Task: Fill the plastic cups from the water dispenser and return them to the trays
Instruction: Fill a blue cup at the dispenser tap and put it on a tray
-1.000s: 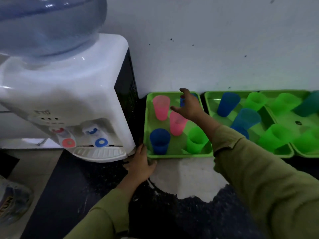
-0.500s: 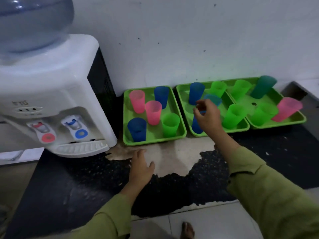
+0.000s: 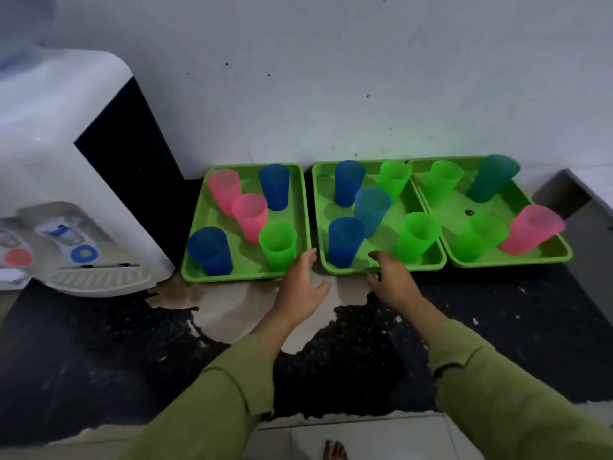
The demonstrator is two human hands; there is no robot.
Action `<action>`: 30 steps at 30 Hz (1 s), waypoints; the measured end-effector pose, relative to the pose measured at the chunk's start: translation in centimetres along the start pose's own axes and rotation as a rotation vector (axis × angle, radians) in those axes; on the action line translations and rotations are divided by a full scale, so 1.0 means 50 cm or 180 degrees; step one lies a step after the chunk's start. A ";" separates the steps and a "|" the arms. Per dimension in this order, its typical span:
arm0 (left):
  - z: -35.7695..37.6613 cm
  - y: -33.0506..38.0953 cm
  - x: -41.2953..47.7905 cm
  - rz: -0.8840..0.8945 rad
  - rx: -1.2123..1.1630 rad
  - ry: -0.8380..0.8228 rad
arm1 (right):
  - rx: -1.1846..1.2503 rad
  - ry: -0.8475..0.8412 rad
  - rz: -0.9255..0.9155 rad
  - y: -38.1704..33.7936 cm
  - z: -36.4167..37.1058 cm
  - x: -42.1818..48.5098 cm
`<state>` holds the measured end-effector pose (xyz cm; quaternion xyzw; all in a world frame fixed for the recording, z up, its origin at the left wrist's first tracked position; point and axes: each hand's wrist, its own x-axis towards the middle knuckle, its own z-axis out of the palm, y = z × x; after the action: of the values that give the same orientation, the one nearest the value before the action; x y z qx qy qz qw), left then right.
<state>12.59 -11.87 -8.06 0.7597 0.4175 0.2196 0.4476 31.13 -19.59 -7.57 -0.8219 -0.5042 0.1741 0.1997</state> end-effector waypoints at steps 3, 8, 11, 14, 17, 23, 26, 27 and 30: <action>0.030 0.023 0.044 -0.0090 -0.0099 0.0143 | -0.0687 -0.0293 -0.0316 0.023 0.017 -0.001; 0.064 0.035 0.098 -0.0280 -0.0049 0.0225 | -0.0960 -0.0249 -0.0657 0.044 0.032 -0.004; 0.076 0.043 0.124 -0.0364 -0.0134 0.0302 | -0.1024 -0.0239 -0.0785 0.054 0.036 -0.004; 0.084 0.049 0.140 -0.0324 -0.0178 0.0350 | -0.0889 -0.0231 -0.0796 0.061 0.038 -0.006; 0.089 0.054 0.146 -0.0296 -0.0174 0.0398 | -0.0812 -0.0216 -0.0830 0.066 0.036 -0.004; 0.084 0.073 0.119 -0.0145 -0.0322 0.0537 | -0.0787 -0.0246 -0.0806 0.065 0.029 -0.003; 0.069 0.081 0.089 0.0000 -0.0483 0.0579 | -0.0750 -0.0254 -0.0702 0.055 0.026 -0.007; 0.062 0.083 0.080 0.0035 -0.0537 0.0570 | -0.0773 -0.0259 -0.0674 0.053 0.026 -0.007; 0.029 0.083 0.047 0.0124 -0.0639 0.0524 | -0.0874 -0.0287 -0.0564 0.033 0.024 -0.015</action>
<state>16.75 -11.65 -5.32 0.6984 0.4140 0.3306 0.4812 31.46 -20.76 -9.38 -0.7851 -0.6023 0.1220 0.0773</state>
